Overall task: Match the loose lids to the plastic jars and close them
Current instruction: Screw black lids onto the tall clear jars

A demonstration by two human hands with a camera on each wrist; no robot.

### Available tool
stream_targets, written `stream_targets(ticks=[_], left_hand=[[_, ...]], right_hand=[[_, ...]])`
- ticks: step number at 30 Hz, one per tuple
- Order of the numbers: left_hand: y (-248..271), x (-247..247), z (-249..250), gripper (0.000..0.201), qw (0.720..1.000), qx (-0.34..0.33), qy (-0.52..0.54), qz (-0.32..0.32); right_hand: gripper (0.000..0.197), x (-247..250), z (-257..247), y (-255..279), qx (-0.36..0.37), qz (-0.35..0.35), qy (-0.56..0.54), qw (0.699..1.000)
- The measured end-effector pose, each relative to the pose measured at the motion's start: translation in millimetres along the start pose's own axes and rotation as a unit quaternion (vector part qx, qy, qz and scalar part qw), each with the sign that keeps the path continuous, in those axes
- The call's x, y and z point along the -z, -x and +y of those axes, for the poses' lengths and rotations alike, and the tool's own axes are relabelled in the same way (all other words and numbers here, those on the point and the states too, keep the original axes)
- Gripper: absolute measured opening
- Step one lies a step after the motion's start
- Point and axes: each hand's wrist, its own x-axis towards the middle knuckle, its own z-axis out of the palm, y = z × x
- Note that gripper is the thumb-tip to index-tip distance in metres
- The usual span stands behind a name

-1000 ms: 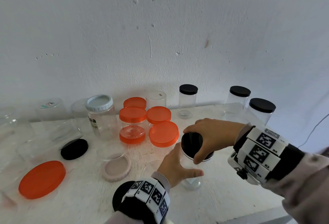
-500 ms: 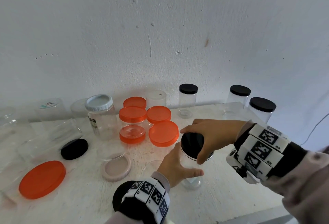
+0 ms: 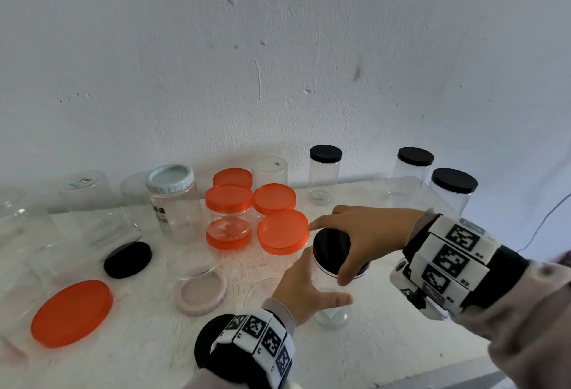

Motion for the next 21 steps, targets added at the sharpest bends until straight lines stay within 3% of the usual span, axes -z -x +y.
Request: stream_targets(ticks=[4, 11, 17, 21], left_hand=[[0, 0, 0, 0.083, 1.0, 0.002, -0.001, 0.0], [2, 1, 2, 0.079, 1.0, 0.0, -0.003, -0.002], [2, 1, 5, 0.086, 1.0, 0.006, -0.008, -0.003], [1, 0, 5, 0.087, 1.0, 0.008, -0.012, -0.005]], right_hand=[[0.081, 2, 0, -2, 0.025, 0.022, 0.017, 0.999], [0.075, -8, 1, -8, -0.005, 0.078, 0.017, 0.997], [0.083, 0, 4, -3, 0.017, 0.003, 0.0, 1.0], [0.078, 1, 7, -2, 0.045, 0.023, 0.001, 0.999]])
